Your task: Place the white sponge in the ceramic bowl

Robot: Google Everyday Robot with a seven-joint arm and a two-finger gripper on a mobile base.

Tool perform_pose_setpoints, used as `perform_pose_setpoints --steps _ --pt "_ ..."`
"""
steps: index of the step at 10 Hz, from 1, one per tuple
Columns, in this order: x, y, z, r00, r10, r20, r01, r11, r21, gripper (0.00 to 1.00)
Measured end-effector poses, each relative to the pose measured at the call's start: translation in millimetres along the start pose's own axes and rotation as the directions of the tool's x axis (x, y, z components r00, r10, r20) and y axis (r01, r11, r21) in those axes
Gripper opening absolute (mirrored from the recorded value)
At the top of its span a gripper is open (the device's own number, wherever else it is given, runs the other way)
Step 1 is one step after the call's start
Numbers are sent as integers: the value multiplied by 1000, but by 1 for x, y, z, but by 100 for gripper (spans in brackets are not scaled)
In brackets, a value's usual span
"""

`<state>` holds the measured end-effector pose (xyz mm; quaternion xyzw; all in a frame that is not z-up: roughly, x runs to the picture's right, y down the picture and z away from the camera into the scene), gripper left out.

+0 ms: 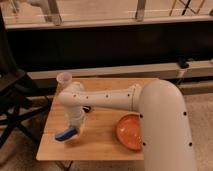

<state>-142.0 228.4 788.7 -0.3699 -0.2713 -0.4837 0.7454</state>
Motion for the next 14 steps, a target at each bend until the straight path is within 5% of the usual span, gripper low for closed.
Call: perform_pose_setpoints --steps 4,6,10,14 --pt "24 23 -46 999 29 -24 -28 999 39 0" --pt "29 24 -52 999 29 -24 -28 998 48 0" --pt "63 75 -76 997 74 -23 -71 993 94 0" --pt "77 96 -81 995 100 -12 -98 988 120 0"
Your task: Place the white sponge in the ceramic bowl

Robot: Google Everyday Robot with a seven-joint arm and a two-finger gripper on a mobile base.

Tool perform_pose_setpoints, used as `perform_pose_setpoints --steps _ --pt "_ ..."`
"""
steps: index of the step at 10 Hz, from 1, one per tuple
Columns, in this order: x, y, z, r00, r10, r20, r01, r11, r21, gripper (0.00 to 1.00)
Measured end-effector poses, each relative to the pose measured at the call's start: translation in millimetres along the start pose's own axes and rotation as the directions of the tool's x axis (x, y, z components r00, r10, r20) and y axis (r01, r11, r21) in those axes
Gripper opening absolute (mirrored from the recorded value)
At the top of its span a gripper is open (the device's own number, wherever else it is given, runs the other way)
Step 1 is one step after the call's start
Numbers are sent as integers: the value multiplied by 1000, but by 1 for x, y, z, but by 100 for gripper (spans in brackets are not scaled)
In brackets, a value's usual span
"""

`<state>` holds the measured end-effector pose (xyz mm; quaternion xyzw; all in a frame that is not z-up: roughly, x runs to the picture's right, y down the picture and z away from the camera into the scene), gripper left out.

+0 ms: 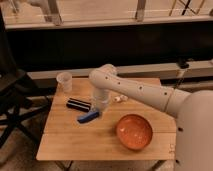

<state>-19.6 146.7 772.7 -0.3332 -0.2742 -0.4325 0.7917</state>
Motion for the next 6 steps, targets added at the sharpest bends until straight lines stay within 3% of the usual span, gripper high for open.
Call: perform_pose_setpoints --steps 6 --pt "31 65 -6 997 70 18 -71 996 55 0"
